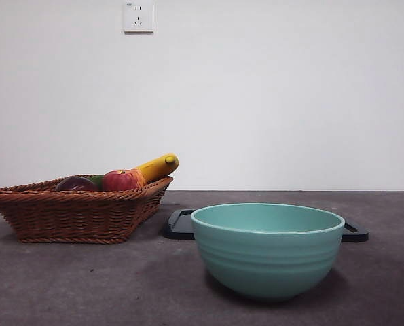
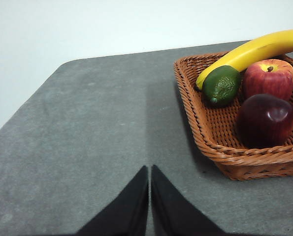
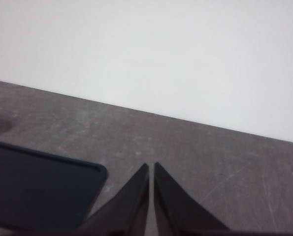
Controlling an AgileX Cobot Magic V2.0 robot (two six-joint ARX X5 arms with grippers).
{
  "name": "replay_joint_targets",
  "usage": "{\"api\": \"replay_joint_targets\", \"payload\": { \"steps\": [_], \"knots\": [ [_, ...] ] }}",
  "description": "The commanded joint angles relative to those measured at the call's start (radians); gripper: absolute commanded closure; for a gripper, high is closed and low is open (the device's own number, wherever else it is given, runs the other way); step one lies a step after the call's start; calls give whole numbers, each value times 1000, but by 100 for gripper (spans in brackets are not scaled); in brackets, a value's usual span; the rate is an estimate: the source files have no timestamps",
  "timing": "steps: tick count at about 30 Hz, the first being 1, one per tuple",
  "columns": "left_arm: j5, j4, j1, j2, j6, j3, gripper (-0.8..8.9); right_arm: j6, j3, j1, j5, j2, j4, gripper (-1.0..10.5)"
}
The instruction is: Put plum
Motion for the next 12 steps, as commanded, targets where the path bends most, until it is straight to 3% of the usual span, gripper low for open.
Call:
{"api": "replay_joint_targets", "payload": {
  "steps": [1, 5, 12],
  "knots": [
    [-2, -8, 3, -2, -8, -21, 807, 23, -36, 18, 23, -19, 42, 938],
    [-2, -8, 3, -2, -8, -21, 807, 28, -84, 51, 27, -36, 94, 938],
    [-2, -8, 3, -2, -8, -21, 807, 34, -89, 85, 74, -43, 40, 938]
  ]
}}
